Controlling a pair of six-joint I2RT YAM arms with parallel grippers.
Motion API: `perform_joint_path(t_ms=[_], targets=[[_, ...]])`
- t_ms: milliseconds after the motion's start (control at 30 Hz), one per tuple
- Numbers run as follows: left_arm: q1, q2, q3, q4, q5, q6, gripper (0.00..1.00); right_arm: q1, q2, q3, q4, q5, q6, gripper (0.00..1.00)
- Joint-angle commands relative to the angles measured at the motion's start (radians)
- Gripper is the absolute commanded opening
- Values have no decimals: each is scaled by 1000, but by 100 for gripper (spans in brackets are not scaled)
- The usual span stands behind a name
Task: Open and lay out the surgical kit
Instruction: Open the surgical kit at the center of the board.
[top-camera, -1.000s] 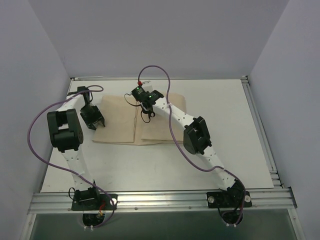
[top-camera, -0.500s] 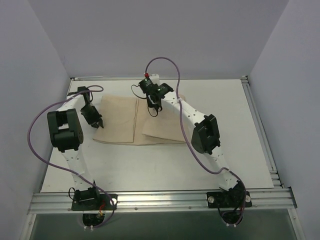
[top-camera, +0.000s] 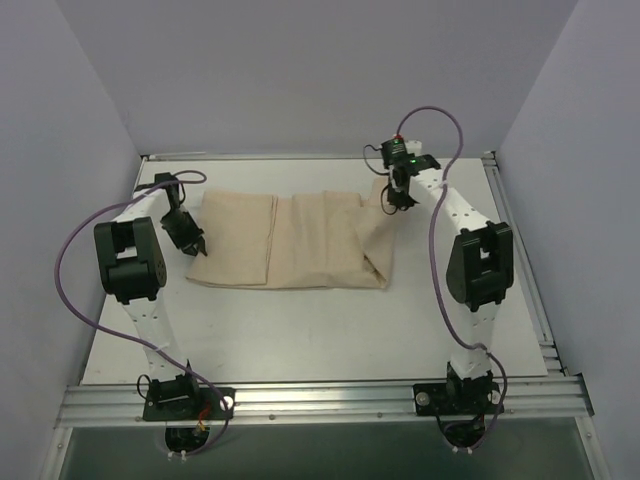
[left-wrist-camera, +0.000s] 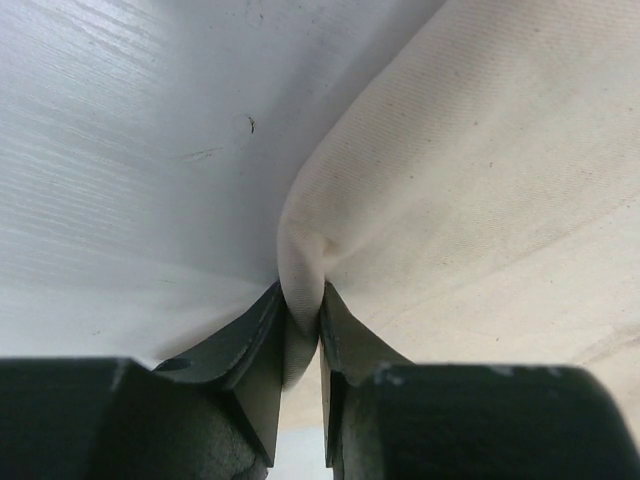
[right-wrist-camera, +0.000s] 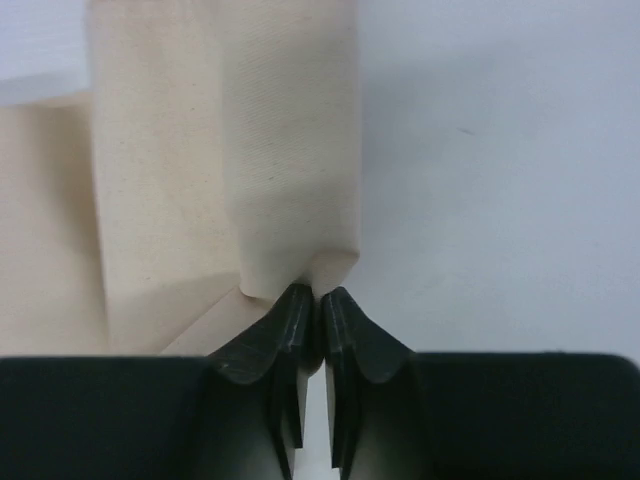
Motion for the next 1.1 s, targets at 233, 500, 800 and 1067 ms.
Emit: perform_joint_path(t_ms=[233,500,800,1067], targets=[[14,-10,-13,-14,-31,16,45,-417,-249,-201,-35,-22,-28,92],[-1,-183,-25,-63,-61,25,65,-278,-195,-195,-6,-239,-53,98],[-241,-256,2,-108,-156,4,62,-274,-143,-238,23,-213,10,76],[-391,-141,70,-97,-143,-48,69,-253,-108,-239,31,-301,-25,76]])
